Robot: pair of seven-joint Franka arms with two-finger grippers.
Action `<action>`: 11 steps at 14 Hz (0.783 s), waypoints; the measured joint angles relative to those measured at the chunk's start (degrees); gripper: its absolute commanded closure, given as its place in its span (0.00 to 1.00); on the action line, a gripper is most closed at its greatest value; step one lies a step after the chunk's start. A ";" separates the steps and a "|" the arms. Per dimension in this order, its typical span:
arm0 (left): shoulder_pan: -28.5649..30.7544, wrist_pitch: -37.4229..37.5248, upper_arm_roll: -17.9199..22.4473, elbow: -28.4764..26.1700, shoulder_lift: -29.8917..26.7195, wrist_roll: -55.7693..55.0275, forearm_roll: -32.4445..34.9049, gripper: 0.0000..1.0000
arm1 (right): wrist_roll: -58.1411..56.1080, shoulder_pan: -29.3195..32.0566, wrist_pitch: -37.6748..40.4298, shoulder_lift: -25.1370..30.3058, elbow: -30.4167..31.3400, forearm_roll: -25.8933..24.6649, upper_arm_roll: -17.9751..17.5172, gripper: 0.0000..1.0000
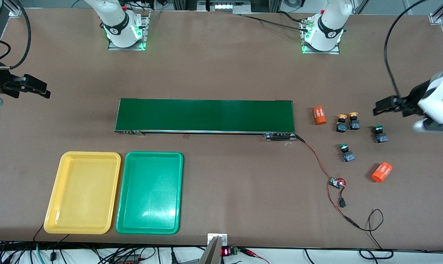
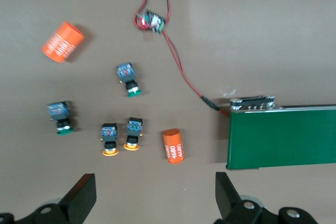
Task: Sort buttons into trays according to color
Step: 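Reach the left gripper down to a green-cap button in the cluster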
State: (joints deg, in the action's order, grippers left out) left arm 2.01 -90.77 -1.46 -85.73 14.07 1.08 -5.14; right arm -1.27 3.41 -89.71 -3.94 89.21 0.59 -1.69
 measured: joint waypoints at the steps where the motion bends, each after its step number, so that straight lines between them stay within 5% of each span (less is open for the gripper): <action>1: -0.03 -1.42 -0.01 -0.04 3.12 0.40 -0.37 0.00 | 0.00 0.00 0.00 0.00 0.00 0.00 0.00 0.00; 8: 1.07 -12.26 0.28 -0.87 15.35 0.10 -0.69 0.00 | -0.10 0.00 -0.03 0.00 0.00 0.00 -0.01 0.00; 11: 2.60 -22.73 0.39 -8.10 17.00 0.10 -0.70 0.00 | -0.14 -0.01 -0.04 0.00 0.00 0.00 -0.06 0.00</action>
State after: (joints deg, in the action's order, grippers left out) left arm 4.60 -113.50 -1.07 -93.83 31.07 1.18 -5.84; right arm -1.42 3.40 -89.75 -3.95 89.22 0.59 -1.75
